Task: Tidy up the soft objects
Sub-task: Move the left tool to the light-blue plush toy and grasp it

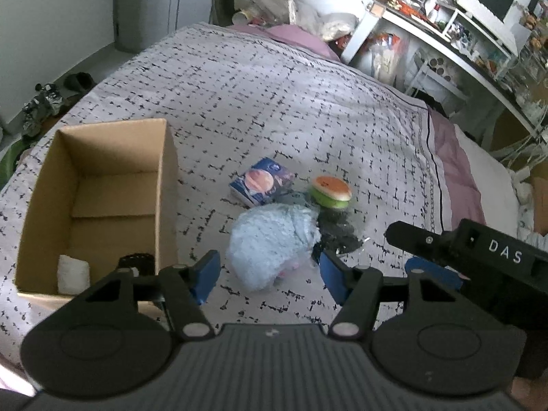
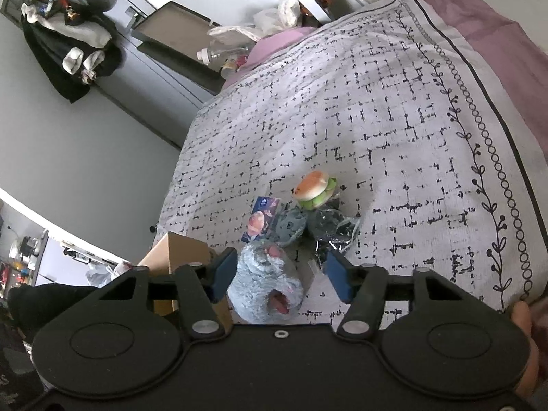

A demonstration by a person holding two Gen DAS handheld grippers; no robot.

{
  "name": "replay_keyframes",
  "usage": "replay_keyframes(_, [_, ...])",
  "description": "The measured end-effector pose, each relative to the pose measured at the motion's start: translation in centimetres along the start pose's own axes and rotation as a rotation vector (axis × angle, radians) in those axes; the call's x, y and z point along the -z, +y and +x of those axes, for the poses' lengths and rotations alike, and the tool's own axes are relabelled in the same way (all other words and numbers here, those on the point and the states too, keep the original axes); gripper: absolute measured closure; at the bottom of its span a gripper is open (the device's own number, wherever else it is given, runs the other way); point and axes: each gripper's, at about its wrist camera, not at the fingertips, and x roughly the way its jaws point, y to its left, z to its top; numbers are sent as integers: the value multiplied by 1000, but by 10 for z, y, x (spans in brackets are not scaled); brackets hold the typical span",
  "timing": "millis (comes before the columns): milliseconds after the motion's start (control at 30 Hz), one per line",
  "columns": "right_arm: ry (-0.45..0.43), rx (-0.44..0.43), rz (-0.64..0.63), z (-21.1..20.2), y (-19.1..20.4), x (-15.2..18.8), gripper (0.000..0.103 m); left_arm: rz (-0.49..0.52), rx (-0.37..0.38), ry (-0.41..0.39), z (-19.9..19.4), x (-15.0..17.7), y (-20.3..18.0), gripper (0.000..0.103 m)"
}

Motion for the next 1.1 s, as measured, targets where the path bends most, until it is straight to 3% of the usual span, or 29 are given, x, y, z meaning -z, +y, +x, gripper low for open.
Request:
replay_keyframes(167, [23, 3, 24, 7, -3, 2, 56, 22, 11, 44, 19, 4, -5, 42])
replay_keyframes(600, [45, 10, 47, 18, -9, -1, 57, 70, -55, 151, 66, 10, -5, 44])
replay_keyframes(767, [55, 17, 57, 25, -11, -2, 57, 72, -82, 152, 79, 7, -3, 44])
replay_keyframes(967, [60, 34, 73, 35, -14, -4, 57, 63, -78, 100, 83, -1, 2, 45])
replay_keyframes(1100, [77, 30, 72, 46, -13, -4, 57, 49, -61, 67, 84, -7, 6, 59])
